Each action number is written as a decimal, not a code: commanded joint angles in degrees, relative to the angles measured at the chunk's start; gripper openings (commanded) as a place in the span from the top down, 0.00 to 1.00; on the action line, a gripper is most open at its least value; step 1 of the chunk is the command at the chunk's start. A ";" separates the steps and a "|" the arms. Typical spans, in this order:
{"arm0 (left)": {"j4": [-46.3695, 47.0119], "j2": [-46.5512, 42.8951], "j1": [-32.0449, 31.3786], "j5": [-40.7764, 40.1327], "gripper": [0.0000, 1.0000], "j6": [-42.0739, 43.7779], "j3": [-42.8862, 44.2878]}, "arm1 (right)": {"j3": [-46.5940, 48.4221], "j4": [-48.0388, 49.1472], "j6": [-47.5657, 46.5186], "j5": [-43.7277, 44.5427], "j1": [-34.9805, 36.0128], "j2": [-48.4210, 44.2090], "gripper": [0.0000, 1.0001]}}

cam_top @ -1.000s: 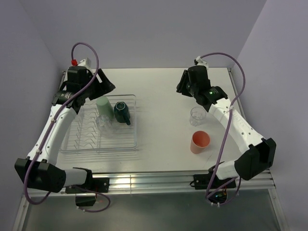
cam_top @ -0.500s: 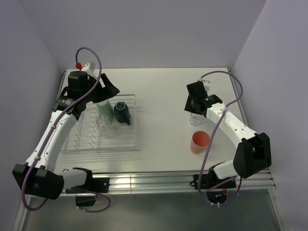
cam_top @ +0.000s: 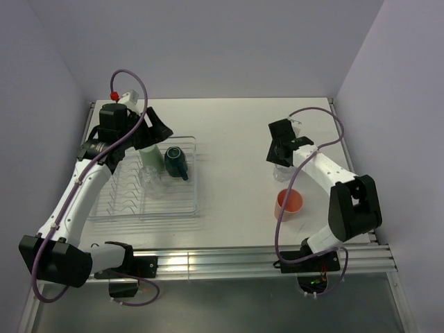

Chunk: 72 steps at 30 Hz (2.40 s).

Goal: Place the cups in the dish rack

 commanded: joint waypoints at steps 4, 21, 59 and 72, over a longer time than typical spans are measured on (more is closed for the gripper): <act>2.51 0.01 -0.27 0.87 0.22 1.44 -0.54 | 0.86 4.31 -0.04 -1.22 -0.84 4.68 0.55; 4.97 -2.71 -0.19 2.71 0.16 0.39 0.07 | 9.46 1.94 -1.36 -11.03 -1.11 -1.90 1.00; 42.06 0.27 1.40 33.48 0.01 -21.06 -12.84 | 18.79 67.32 41.87 -68.10 12.34 8.38 1.00; 44.61 -0.43 0.87 33.39 0.03 -22.02 -14.60 | 18.18 73.30 46.44 -68.98 14.36 10.84 1.00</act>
